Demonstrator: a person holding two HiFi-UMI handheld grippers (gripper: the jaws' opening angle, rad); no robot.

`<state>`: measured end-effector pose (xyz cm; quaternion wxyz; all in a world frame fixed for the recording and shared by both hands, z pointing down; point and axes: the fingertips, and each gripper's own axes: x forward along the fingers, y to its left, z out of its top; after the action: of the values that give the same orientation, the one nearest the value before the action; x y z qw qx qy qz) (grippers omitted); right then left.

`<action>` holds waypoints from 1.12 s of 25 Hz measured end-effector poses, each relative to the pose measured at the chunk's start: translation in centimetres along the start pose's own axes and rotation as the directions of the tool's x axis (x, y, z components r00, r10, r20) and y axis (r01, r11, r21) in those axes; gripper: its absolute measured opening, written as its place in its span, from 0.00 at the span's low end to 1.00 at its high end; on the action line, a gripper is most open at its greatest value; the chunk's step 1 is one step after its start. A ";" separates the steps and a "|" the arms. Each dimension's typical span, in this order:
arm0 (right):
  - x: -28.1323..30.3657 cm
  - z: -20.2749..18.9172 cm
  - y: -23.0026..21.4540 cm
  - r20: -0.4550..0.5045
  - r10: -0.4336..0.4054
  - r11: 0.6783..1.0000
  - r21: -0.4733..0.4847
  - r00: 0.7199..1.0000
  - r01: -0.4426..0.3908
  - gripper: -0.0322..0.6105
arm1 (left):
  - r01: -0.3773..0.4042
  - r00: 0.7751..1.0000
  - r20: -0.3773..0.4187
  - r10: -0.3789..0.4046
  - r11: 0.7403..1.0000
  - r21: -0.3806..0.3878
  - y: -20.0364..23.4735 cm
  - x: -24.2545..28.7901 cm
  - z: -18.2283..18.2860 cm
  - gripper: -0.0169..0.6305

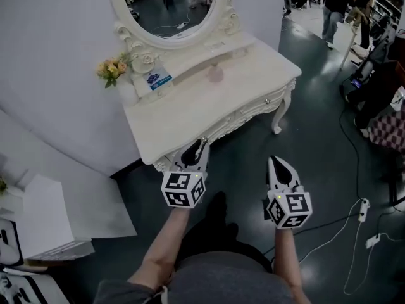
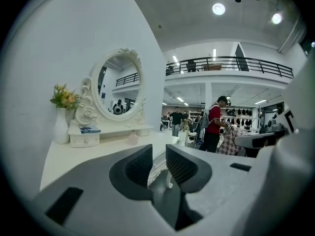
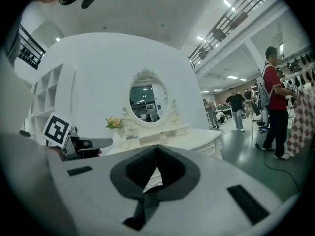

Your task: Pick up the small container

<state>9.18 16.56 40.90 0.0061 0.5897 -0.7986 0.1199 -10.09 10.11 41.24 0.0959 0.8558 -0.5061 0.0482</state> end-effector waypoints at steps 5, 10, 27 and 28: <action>1.7 0.3 -0.4 0.006 0.002 1.000 0.013 1.000 -0.002 0.06 | -0.014 1.000 -0.002 0.014 1.000 0.010 1.5 1.6 0.3 0.20; 4.0 0.5 -1.4 -0.001 -0.005 1.000 0.003 1.000 0.005 0.06 | -0.024 1.000 -0.014 0.025 1.000 0.019 3.5 4.7 0.1 0.23; 19.0 3.0 -7.1 -0.048 -0.046 0.999 0.007 0.998 0.047 0.06 | -0.035 0.997 -0.072 0.036 0.999 0.011 12.0 20.5 1.4 0.34; 19.9 3.2 -7.3 -0.049 -0.050 0.999 0.008 0.998 0.051 0.06 | -0.032 0.997 -0.075 0.033 0.999 0.011 12.4 21.4 1.6 0.34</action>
<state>10.42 -4.77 42.13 0.0260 0.6065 -0.7826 0.1379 -10.65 -14.38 44.97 0.1097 0.8455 -0.5158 0.0843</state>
